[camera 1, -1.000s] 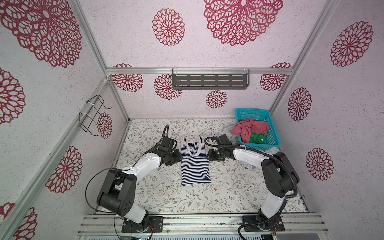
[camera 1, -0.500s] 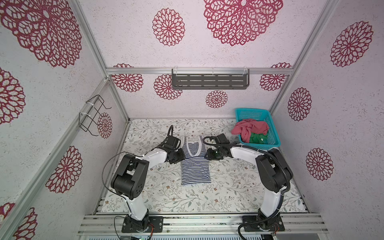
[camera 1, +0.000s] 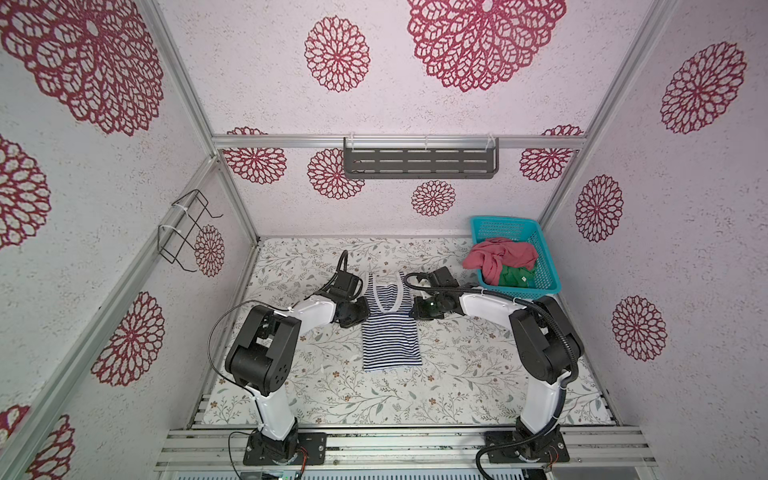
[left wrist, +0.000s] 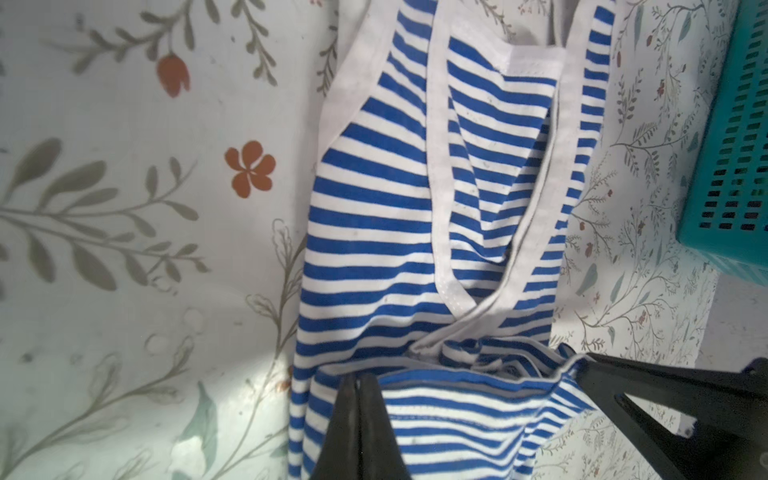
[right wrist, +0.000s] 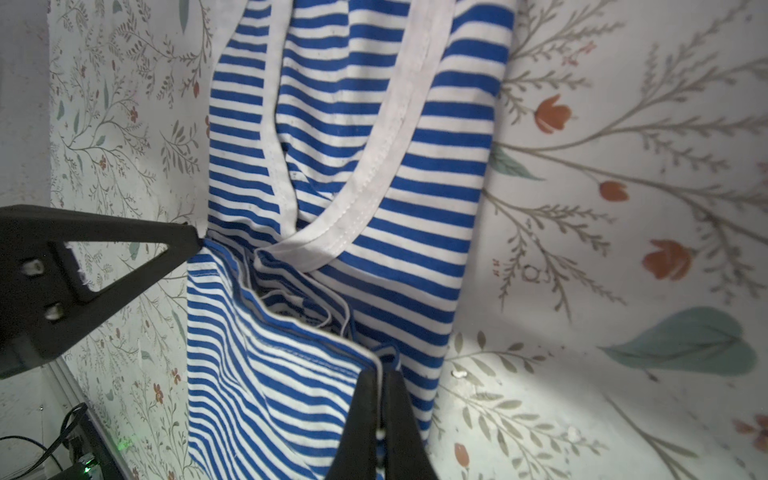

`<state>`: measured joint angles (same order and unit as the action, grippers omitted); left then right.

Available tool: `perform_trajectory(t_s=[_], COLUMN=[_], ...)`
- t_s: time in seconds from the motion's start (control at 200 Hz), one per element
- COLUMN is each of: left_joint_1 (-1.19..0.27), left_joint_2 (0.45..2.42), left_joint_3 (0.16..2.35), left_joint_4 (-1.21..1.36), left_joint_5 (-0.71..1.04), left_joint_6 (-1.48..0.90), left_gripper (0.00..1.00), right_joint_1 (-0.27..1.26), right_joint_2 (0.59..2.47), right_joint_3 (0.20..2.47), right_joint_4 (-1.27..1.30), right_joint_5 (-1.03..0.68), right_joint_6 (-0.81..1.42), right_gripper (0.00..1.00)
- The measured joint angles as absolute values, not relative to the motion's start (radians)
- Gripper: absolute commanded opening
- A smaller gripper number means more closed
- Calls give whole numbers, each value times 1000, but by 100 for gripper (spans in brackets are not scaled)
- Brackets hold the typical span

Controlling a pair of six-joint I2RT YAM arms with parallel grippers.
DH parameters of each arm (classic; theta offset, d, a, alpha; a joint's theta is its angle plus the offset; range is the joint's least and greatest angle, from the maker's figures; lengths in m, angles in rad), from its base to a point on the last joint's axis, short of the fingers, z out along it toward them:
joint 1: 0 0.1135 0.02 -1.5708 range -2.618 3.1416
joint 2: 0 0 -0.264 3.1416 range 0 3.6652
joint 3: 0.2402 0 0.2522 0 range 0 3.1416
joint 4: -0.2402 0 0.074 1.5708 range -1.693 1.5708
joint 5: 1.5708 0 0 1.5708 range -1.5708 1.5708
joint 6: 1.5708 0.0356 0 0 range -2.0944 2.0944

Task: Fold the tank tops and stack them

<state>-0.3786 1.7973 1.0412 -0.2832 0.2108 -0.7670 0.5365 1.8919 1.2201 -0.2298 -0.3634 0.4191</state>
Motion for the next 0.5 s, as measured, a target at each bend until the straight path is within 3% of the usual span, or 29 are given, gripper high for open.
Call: perform_trajectory(t_s=[0.205, 0.395, 0.5], left_joint_1=[-353, -346, -342], left_joint_2=[1798, 1864, 1857], left_joint_3=[1036, 1045, 1051], left_joint_4=[-273, -242, -252], left_joint_5=[189, 188, 168], left_joint_6=[-768, -775, -770], left_gripper=[0, 0, 27], right_joint_1=[536, 524, 517], right_joint_2=[1963, 2057, 2055], right_joint_3=[1304, 1343, 1356], right_joint_4=[-220, -195, -193], right_joint_5=[-359, -362, -343], right_joint_6=[411, 411, 402], right_gripper=[0, 30, 54])
